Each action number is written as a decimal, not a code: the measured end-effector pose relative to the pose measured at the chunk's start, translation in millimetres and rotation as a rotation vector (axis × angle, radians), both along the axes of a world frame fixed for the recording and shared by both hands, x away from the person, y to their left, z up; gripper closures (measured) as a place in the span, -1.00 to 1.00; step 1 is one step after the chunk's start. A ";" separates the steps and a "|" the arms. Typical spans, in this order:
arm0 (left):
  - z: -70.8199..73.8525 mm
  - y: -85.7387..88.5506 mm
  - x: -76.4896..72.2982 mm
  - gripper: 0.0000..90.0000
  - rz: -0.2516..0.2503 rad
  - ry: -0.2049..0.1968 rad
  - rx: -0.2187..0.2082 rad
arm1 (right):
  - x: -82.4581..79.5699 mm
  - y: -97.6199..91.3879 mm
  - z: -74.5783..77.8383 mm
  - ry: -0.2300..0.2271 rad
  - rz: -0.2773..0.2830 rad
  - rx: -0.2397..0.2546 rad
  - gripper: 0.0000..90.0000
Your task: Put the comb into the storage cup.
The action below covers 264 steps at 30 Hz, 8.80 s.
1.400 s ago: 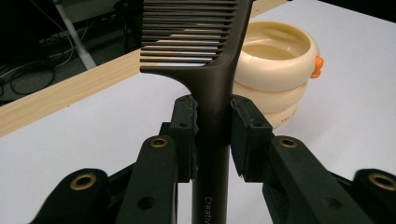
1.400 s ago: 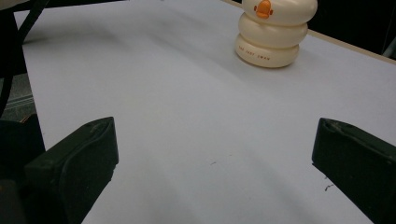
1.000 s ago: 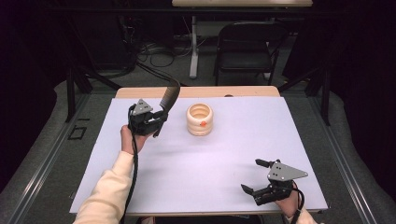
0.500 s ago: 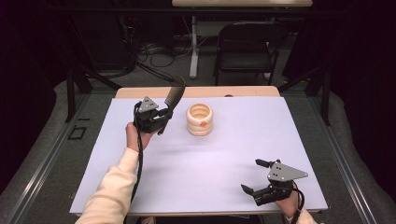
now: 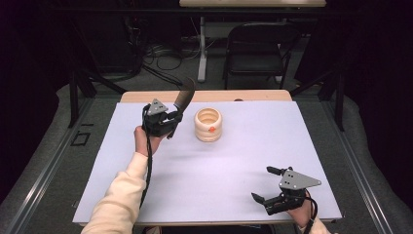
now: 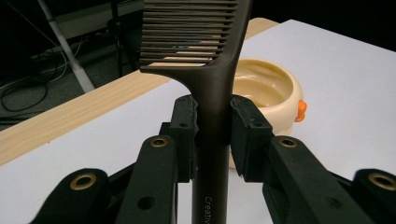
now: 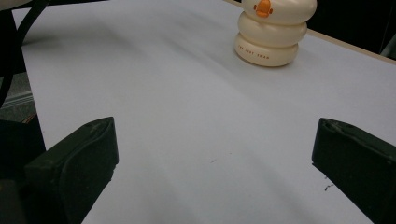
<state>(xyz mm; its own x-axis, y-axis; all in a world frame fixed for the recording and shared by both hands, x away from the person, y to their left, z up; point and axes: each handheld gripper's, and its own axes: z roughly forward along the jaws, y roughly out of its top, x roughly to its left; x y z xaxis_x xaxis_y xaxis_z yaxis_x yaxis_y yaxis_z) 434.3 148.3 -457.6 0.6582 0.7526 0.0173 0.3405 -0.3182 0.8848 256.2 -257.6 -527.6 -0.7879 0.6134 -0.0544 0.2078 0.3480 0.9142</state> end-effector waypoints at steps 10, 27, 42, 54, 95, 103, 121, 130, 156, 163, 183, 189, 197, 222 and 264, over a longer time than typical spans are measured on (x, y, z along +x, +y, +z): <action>4.1 -6.3 4.6 0.61 -0.002 -0.009 -0.007 | 0.0 -0.3 0.2 -0.004 -0.001 -0.002 -1.00; 13.0 -17.2 11.9 0.61 -0.001 -0.028 -0.022 | 0.0 -0.5 0.3 -0.005 -0.001 -0.003 -1.00; 19.0 -25.8 15.5 0.61 -0.003 -0.047 -0.029 | 0.0 -0.4 0.1 -0.002 -0.002 -0.001 -1.00; 24.8 -29.4 17.0 0.61 -0.011 -0.052 -0.036 | 0.2 -0.5 0.1 -0.003 -0.001 -0.001 -1.00; 32.9 -47.4 20.6 0.61 -0.015 -0.103 -0.105 | 1.0 -0.4 -0.4 0.002 -0.002 0.001 -1.00; 35.4 -55.4 22.2 0.61 -0.020 -0.120 -0.119 | 1.3 -0.8 -0.3 0.002 -0.002 0.002 -1.00; 37.0 -71.3 28.8 0.61 -0.026 -0.139 -0.131 | 1.6 -0.3 -0.3 0.002 0.001 0.003 -1.00; 35.4 -76.8 31.6 0.61 -0.023 -0.149 -0.145 | 1.5 -0.1 -0.4 0.007 0.000 0.004 -1.00; 16.0 -91.4 41.1 0.61 0.001 -0.163 -0.203 | 1.3 -0.3 -0.2 0.006 0.001 0.008 -1.00; 6.9 -93.5 45.3 0.61 0.006 -0.150 -0.207 | 1.2 -0.6 0.0 0.003 0.003 0.007 -1.00; -8.9 -96.9 50.6 0.61 0.000 -0.122 -0.179 | 1.2 -0.8 0.2 0.000 0.002 0.005 -1.00; -11.2 -97.4 51.7 0.61 -0.009 -0.123 -0.170 | 1.0 -1.0 0.3 0.000 0.000 0.004 -1.00; -16.6 -97.5 53.1 0.61 -0.009 -0.122 -0.161 | 1.0 -1.0 0.3 0.001 0.000 0.004 -1.00; -27.4 -100.7 53.5 0.61 0.013 -0.103 -0.124 | 1.0 -1.2 0.4 0.000 0.000 0.004 -1.00; -39.8 -101.3 56.0 0.61 -0.035 -0.060 -0.091 | 1.0 -1.3 0.5 0.002 0.000 0.006 -1.00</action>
